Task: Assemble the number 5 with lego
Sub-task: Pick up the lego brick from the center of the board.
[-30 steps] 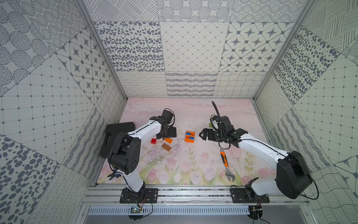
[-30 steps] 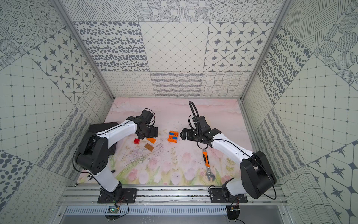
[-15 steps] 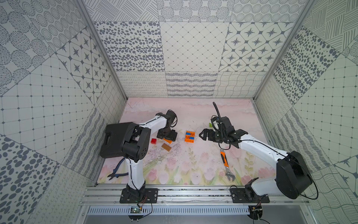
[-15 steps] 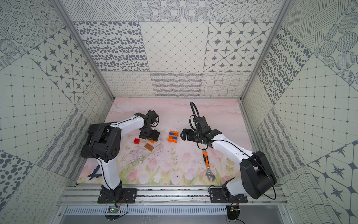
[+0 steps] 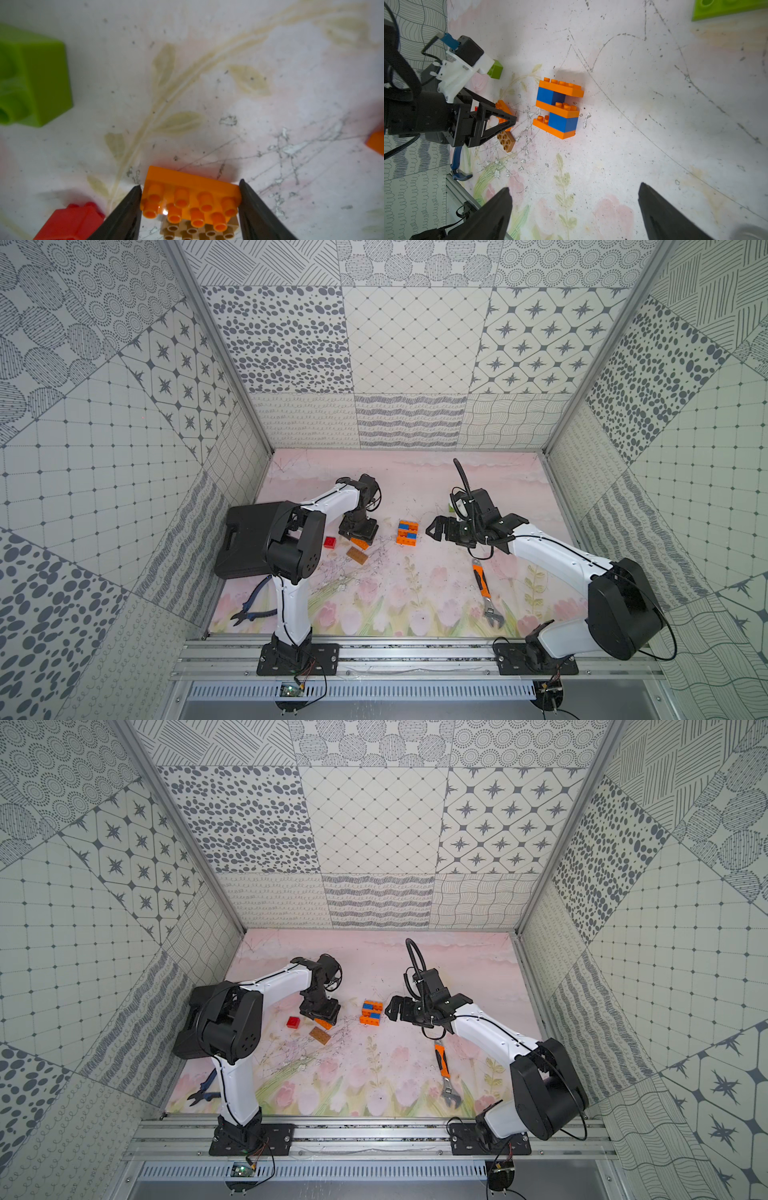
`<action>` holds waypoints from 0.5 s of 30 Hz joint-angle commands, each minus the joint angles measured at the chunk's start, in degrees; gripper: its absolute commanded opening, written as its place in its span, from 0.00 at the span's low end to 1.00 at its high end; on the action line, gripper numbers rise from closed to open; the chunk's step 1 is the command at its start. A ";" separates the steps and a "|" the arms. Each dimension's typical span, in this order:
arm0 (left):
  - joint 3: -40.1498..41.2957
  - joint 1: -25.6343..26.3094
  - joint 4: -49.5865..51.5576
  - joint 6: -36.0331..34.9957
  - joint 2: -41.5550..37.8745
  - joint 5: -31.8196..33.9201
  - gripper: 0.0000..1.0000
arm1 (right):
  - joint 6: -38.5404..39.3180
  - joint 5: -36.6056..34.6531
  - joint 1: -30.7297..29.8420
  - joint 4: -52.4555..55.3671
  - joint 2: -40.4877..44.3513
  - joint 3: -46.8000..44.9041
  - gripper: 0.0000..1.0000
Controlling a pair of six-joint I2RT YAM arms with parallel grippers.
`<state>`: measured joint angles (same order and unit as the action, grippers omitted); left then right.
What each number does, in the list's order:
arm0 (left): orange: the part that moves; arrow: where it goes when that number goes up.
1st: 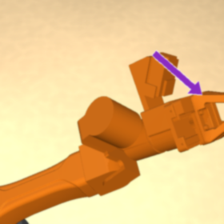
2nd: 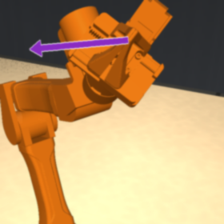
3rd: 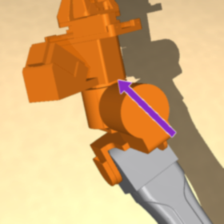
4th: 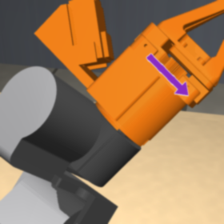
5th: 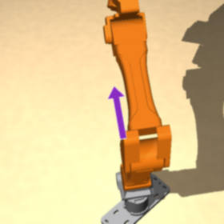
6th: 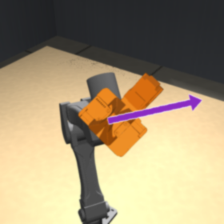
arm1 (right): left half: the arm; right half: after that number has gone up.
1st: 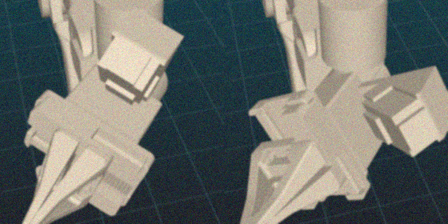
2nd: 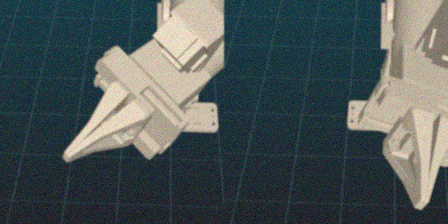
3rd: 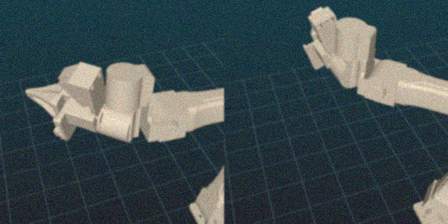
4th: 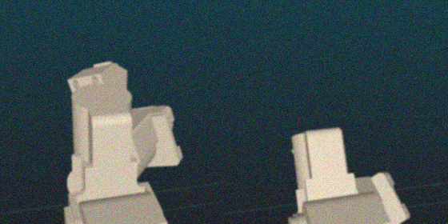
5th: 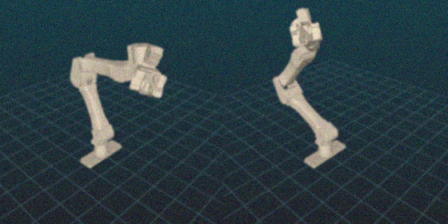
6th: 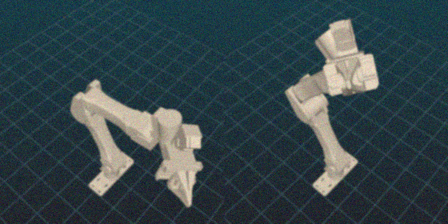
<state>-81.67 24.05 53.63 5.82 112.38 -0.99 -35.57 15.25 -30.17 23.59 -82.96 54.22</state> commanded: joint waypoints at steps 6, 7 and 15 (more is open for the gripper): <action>1.71 8.19 0.08 17.53 -10.08 -5.44 0.49 | -0.95 -7.68 1.28 3.50 5.92 -0.60 0.99; 2.77 9.69 -1.48 20.48 -10.68 -6.53 0.48 | -1.35 -8.80 1.72 4.22 6.92 -1.15 0.99; 12.12 22.75 -12.13 42.11 -15.05 -3.17 0.48 | -1.47 -11.65 6.71 7.42 14.58 -5.95 0.99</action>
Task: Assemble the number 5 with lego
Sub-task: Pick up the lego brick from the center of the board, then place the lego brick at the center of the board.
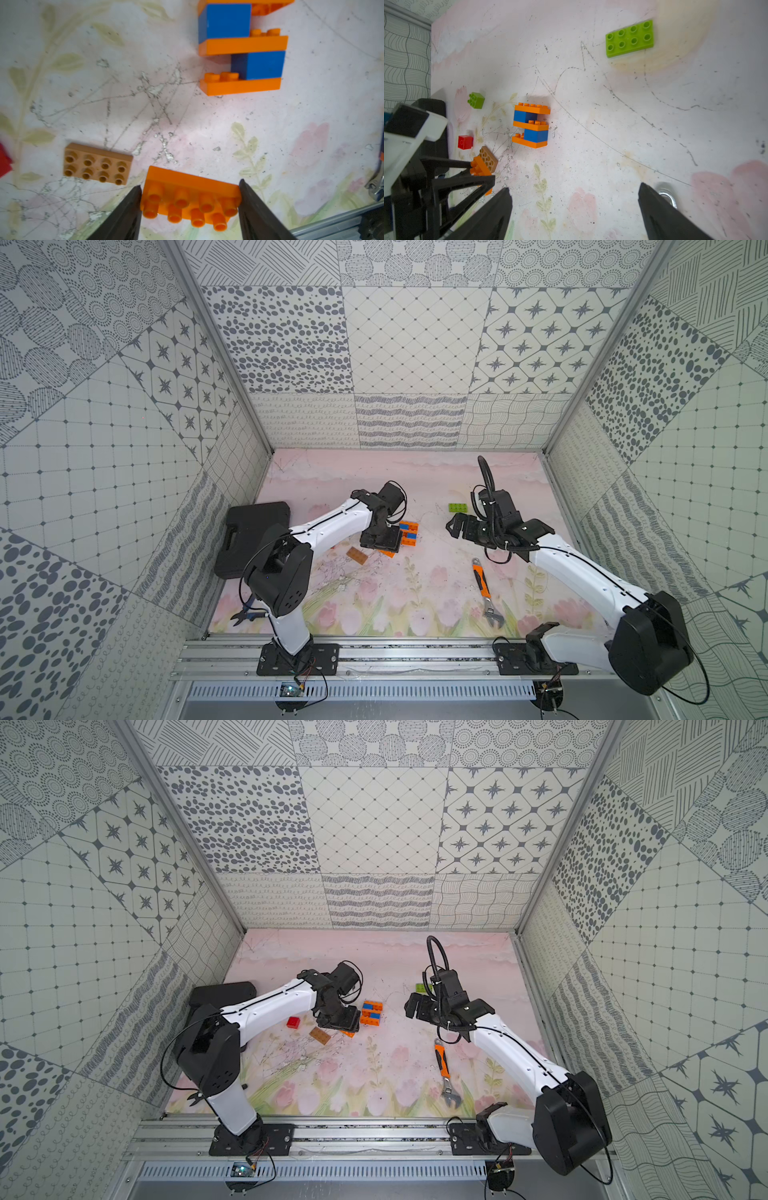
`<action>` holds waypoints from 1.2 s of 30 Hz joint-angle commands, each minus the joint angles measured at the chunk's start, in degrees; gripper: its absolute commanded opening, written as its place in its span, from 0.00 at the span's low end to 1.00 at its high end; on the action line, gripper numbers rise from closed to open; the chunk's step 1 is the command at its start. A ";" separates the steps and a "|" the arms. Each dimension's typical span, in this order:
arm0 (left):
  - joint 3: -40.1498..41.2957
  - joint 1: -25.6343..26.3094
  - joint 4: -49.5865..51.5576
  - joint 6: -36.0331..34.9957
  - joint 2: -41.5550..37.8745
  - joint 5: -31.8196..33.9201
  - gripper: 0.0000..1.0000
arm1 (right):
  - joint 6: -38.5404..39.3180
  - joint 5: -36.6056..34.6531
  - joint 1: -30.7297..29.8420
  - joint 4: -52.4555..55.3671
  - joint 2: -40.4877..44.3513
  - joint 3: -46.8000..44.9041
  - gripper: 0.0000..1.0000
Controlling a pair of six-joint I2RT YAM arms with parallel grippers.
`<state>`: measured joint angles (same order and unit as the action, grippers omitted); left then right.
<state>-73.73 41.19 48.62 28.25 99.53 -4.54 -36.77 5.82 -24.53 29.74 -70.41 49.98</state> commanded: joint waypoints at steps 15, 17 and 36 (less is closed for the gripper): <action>3.19 17.09 -16.79 40.86 8.46 2.91 0.47 | -1.15 0.29 4.37 1.82 7.21 -9.44 0.99; 1.75 17.17 -16.03 41.62 9.94 3.19 0.47 | -1.15 0.96 4.82 1.90 7.22 -9.66 0.99; -6.40 17.26 -9.54 38.25 11.51 6.68 0.83 | -1.91 6.80 6.78 2.17 3.35 -7.71 0.99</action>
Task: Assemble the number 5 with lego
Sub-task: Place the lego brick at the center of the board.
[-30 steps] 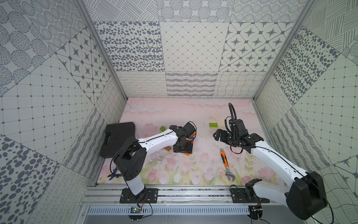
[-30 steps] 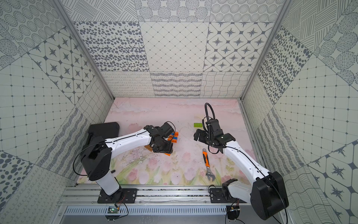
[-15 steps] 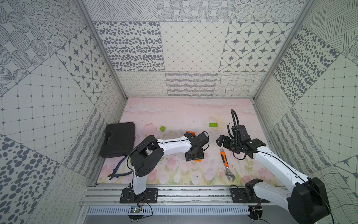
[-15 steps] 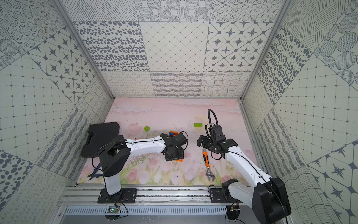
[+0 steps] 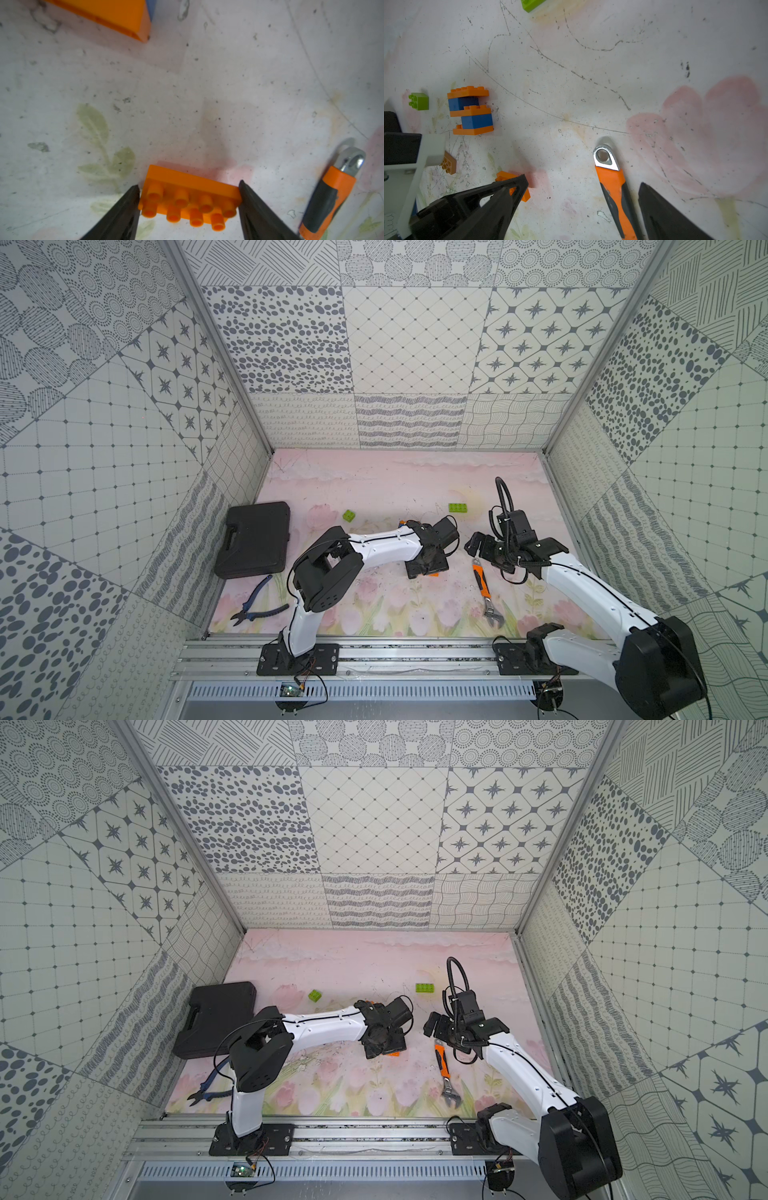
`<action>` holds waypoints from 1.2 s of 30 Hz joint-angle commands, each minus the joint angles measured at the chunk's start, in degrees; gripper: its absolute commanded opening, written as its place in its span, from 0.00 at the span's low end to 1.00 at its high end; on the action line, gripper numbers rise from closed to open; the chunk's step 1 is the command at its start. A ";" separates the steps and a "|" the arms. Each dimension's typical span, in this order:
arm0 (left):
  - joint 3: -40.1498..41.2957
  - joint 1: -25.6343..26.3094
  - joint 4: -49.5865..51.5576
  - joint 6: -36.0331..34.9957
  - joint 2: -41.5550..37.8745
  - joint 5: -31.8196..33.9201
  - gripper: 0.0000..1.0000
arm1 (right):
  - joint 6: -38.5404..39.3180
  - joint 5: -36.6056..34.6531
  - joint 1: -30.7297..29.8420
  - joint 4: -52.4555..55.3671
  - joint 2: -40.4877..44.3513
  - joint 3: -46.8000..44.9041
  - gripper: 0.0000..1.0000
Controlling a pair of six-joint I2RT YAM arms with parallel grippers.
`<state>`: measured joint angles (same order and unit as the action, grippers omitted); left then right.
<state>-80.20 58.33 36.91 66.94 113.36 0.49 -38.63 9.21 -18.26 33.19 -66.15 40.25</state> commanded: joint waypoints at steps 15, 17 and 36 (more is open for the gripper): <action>17.02 -5.27 -5.96 -4.28 -22.68 8.58 0.83 | -2.31 13.55 -6.96 -13.45 -1.13 -1.80 0.84; 22.74 -8.12 -9.64 -4.62 -28.60 9.18 0.83 | -1.86 7.19 -12.02 -9.91 -3.97 0.38 0.88; 42.68 -24.22 -9.48 -16.06 -58.09 12.37 0.99 | -19.77 -13.92 -31.76 2.45 -30.50 17.97 0.93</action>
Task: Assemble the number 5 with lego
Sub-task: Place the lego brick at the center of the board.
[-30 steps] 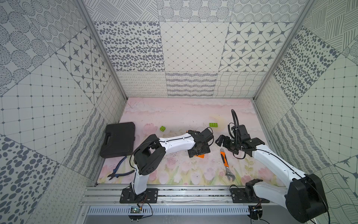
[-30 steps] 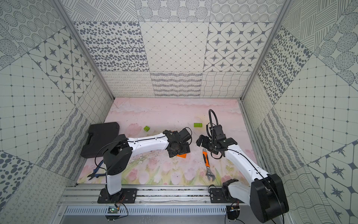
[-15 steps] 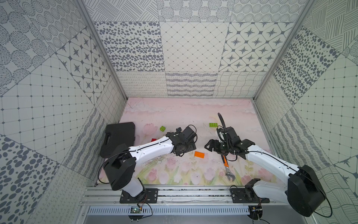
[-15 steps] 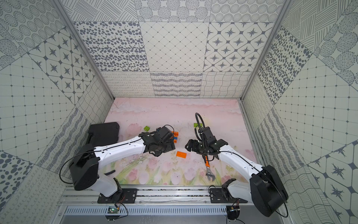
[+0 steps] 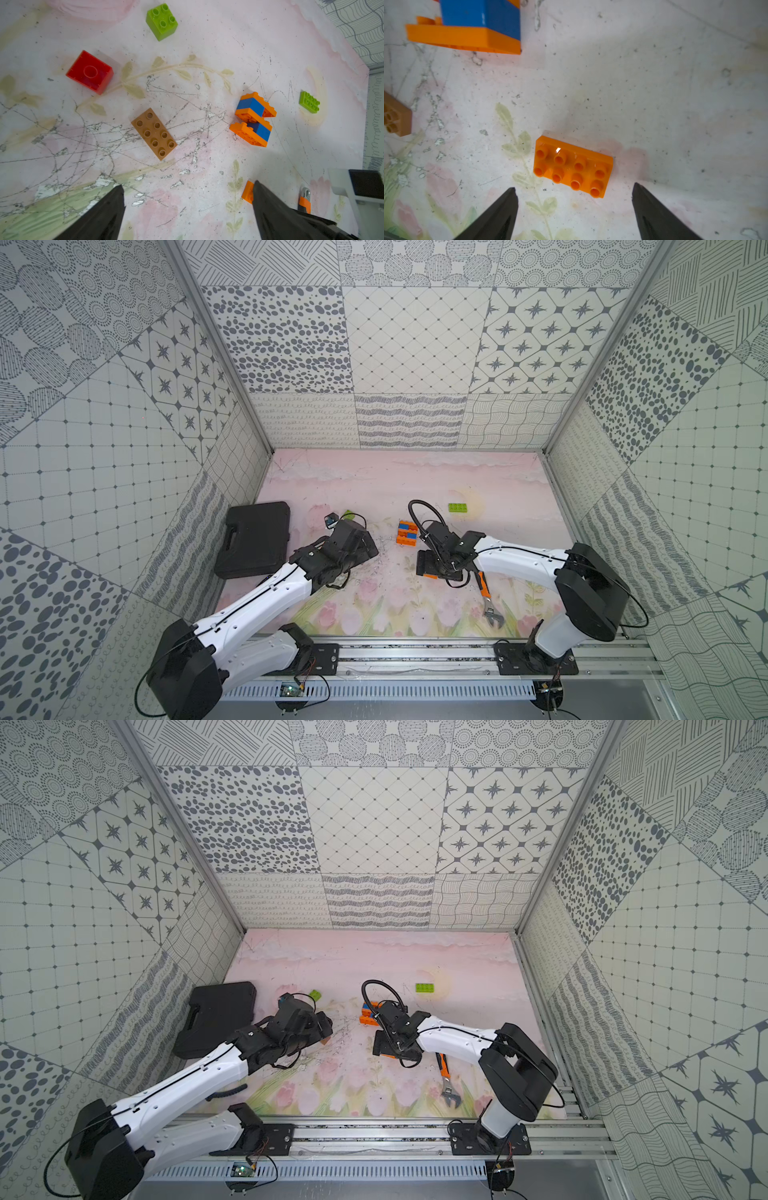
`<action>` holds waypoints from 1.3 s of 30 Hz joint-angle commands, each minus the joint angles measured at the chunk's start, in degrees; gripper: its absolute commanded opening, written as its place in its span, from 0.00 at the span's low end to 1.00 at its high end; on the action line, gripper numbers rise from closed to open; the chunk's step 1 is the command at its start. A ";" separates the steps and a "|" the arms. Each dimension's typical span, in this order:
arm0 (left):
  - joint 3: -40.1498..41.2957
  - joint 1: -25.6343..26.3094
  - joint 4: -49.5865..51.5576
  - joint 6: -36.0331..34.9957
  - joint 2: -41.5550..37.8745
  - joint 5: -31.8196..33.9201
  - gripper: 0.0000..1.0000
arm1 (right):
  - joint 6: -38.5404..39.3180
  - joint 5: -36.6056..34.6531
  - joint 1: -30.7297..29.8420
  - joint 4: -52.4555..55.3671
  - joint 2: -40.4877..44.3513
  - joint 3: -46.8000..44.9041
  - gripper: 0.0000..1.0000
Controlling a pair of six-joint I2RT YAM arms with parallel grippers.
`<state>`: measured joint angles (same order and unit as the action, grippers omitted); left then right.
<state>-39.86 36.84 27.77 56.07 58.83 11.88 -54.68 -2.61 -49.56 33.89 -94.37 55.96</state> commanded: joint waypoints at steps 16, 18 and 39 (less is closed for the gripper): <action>4.44 -5.11 0.73 -6.66 -5.74 0.07 0.99 | -3.22 -4.70 -2.44 12.73 -12.73 11.82 0.75; 4.46 -5.37 0.70 -6.63 -5.70 0.08 0.99 | -1.85 -4.56 -2.14 12.35 -12.77 11.94 0.70; -2.47 -7.78 2.80 -6.05 3.34 -2.00 0.99 | 8.86 -2.00 0.89 9.14 -8.00 11.85 0.87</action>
<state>-39.68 30.59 28.77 50.81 59.59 10.83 -48.10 -3.53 -49.34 45.17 -105.34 68.12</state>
